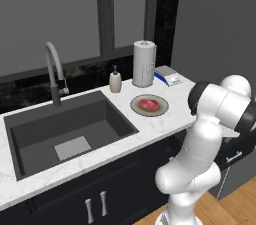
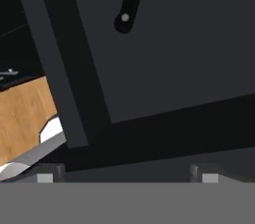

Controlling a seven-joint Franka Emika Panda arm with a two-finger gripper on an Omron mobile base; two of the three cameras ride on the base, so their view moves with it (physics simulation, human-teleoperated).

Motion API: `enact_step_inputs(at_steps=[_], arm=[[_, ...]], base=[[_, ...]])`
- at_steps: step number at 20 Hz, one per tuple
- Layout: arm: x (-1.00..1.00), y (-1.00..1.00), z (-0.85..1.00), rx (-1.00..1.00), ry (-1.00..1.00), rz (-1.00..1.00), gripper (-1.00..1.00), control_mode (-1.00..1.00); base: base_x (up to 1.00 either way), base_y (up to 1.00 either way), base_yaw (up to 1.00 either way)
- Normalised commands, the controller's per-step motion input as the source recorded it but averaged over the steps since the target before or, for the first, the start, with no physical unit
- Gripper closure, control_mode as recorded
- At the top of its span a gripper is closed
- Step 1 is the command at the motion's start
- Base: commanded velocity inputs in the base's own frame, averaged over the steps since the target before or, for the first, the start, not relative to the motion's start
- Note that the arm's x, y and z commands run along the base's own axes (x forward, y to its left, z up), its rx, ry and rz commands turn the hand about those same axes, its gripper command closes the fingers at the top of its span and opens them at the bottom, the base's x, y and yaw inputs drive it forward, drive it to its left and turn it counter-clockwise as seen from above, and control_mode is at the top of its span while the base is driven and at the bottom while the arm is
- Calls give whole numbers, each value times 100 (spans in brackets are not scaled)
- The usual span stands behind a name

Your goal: Pick up the knife from the drawer and place it on the cutting board. Then place the meat from the plate to the cutting board.

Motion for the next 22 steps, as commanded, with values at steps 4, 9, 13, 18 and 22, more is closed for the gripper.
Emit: enact_step_inputs(at_steps=[4,9,13,18,22], arm=[[-47,-21,-1,4,0,-1,-100,-100],[-80,-23,0,1,5,-2,-100,-100],[-53,-4,3,0,5,-2,-100,-100],[65,33,35,0,0,1,-100,-100],[100,32,31,-2,6,7,-100,-100]], base=[[0,0,0],[0,0,0],[0,0,0],[0,0,0],[0,0,0]])
